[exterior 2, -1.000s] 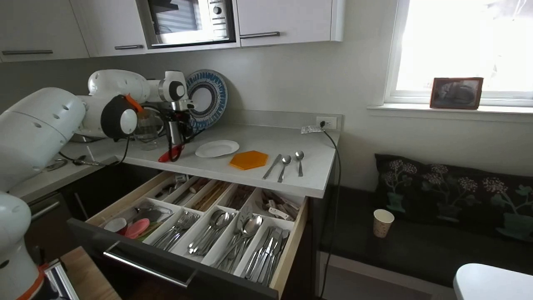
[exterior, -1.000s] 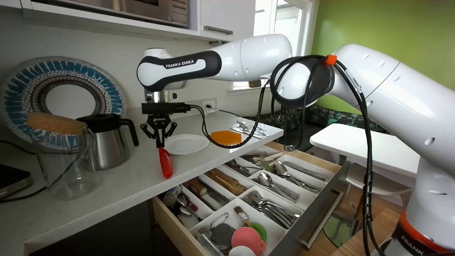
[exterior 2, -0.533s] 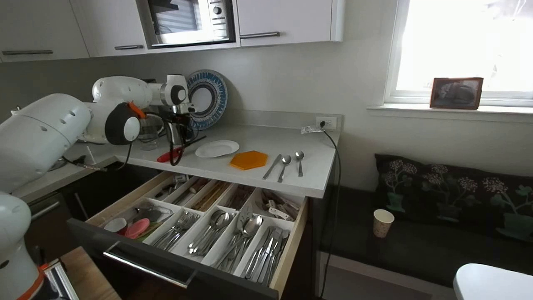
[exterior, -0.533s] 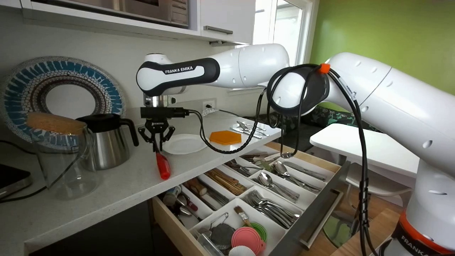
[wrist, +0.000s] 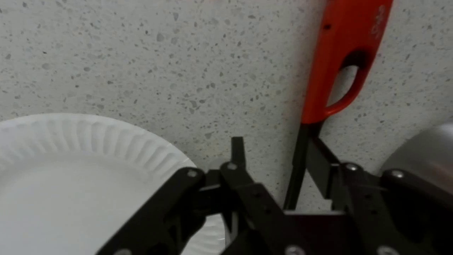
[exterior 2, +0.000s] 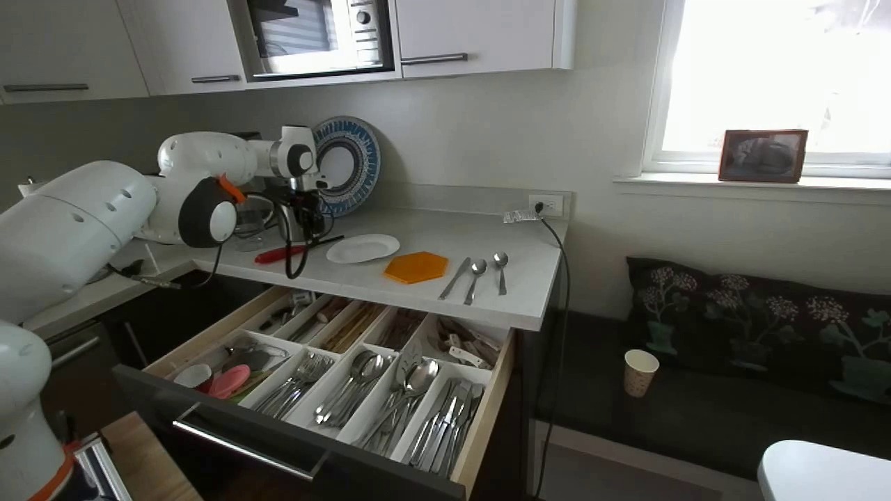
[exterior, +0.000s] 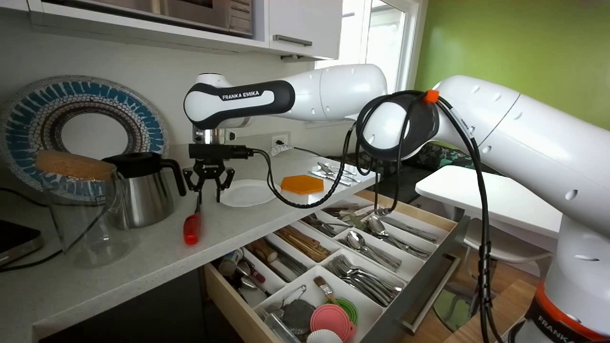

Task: Remove the lighter from the open drawer and put it on the counter

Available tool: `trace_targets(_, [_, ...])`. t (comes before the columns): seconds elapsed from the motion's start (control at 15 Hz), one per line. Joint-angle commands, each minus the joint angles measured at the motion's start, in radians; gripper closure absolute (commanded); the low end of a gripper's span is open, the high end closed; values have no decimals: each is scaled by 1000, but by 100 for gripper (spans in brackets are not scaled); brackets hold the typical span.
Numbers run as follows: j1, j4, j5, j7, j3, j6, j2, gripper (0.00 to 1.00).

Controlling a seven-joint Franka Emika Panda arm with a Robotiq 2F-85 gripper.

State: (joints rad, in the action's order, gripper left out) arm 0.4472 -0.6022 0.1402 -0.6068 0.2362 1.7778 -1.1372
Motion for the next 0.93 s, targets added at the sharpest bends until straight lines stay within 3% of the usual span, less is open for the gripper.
trace_targets(0.0, [-9,33,-21,68,32,-23,-5,18])
trace_targets(0.13, [-12,23,-21,113,47,-32,17,2])
trace_targets(0.2, [-13,19,-23,134,56,-39,26,0])
trace_targets(0.67, [24,-71,35,410,80,-109,134,0])
trace_targets(0.87, [25,-172,64,525,68,-99,205,0])
